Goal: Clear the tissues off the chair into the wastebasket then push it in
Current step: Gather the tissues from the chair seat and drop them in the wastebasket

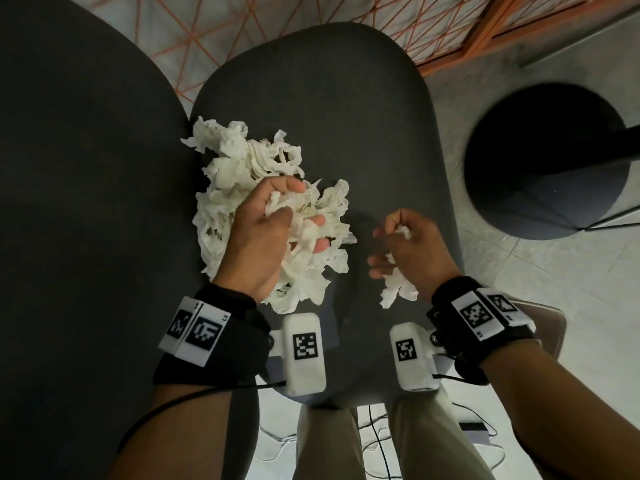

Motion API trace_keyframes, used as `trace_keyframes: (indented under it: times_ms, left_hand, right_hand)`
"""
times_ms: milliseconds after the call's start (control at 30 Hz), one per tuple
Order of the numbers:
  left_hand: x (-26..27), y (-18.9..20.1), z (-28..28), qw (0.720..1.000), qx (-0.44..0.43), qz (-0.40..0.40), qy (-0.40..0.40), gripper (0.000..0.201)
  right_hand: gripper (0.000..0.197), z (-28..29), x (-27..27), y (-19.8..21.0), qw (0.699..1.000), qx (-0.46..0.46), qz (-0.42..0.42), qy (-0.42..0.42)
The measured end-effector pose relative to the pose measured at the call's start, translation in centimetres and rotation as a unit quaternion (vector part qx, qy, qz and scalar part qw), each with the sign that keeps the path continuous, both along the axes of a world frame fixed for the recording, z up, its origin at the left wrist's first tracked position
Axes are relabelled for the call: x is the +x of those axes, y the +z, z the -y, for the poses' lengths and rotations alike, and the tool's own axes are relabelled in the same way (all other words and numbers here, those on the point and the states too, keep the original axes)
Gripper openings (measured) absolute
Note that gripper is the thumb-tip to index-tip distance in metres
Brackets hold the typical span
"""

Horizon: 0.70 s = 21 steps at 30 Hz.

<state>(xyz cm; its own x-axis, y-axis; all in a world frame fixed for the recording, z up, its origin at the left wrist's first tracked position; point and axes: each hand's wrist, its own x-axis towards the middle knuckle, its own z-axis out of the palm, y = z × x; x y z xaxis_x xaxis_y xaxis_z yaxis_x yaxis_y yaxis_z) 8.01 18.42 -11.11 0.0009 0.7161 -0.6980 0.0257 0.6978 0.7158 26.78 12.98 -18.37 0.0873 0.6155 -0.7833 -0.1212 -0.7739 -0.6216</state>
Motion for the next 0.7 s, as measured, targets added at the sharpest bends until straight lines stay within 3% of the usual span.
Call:
trace_keyframes:
  times_ms: [100,300,367,467,533,700]
  left_hand:
    - [-0.5,0.2,1.5,0.999,0.013,-0.019,-0.043,0.031]
    - [-0.2,-0.2,3.9,0.998,-0.007,-0.069,-0.010,0.022]
    - [-0.2,-0.2,4.8,0.998,-0.012,-0.048,-0.050,0.019]
    - [-0.4,-0.1,6.3,0.991,-0.010,-0.030,-0.130,0.032]
    - [-0.4,0.2,7.0,0.987,-0.009,-0.033,-0.160,0.041]
    - [-0.1,0.3,8.5,0.988,-0.030,0.009,-0.150,0.042]
  right_hand:
    - [0.027,0.6,0.1,0.9,1.000,-0.008,0.021,-0.006]
    - [0.016,3.1,1.0,1.4,0.997,-0.008,0.058,-0.059]
    - [0.021,4.4,1.1,1.9,0.995,0.008,0.040,-0.087]
    - [0.044,6.9,1.4,2.5,0.995,0.026,-0.017,-0.093]
    - [0.045,8.7,1.6,2.6,0.993,0.028,-0.016,-0.111]
    - [0.044,13.2,1.0,2.3,0.948,0.056,-0.037,-0.313]
